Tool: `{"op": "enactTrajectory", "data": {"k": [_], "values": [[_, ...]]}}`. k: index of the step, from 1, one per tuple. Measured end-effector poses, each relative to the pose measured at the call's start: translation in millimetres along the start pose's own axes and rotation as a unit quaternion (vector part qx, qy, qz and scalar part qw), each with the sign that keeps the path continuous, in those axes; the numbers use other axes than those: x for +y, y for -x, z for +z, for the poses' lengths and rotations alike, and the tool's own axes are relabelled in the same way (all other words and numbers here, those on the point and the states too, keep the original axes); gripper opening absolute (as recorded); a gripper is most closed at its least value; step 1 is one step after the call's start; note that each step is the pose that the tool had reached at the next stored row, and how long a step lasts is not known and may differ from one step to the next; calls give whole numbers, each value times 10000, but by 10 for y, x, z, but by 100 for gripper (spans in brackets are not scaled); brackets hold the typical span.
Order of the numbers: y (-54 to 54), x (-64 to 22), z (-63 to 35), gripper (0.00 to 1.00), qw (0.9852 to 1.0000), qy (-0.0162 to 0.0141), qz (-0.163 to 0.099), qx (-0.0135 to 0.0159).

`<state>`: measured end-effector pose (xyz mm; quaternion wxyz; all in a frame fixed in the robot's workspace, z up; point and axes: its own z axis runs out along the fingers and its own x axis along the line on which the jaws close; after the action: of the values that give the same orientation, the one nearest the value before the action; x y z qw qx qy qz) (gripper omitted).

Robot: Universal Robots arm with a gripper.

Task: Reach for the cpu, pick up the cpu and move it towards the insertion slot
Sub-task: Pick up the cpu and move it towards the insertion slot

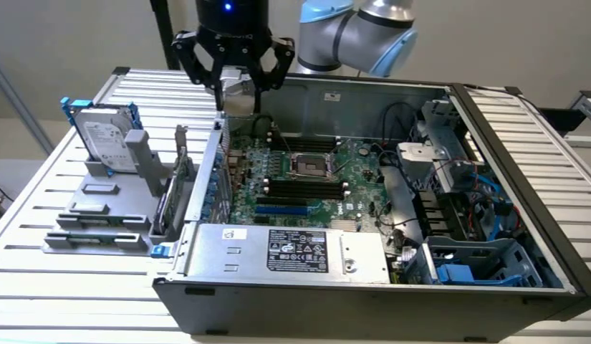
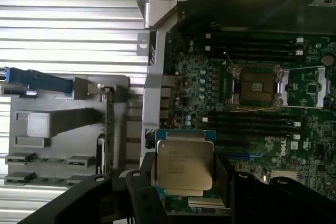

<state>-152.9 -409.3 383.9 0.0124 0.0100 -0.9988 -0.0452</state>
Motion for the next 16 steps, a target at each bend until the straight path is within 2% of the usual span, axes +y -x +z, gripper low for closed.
{"op": "enactTrajectory", "data": {"k": [10, 13, 16], "values": [[459, 15, 97, 55, 10000, -11, 1, 0], [595, 50, 131, 55, 10000, -32, 1, 0], [729, 112, 158, 55, 10000, -64, 1, 1]]}}
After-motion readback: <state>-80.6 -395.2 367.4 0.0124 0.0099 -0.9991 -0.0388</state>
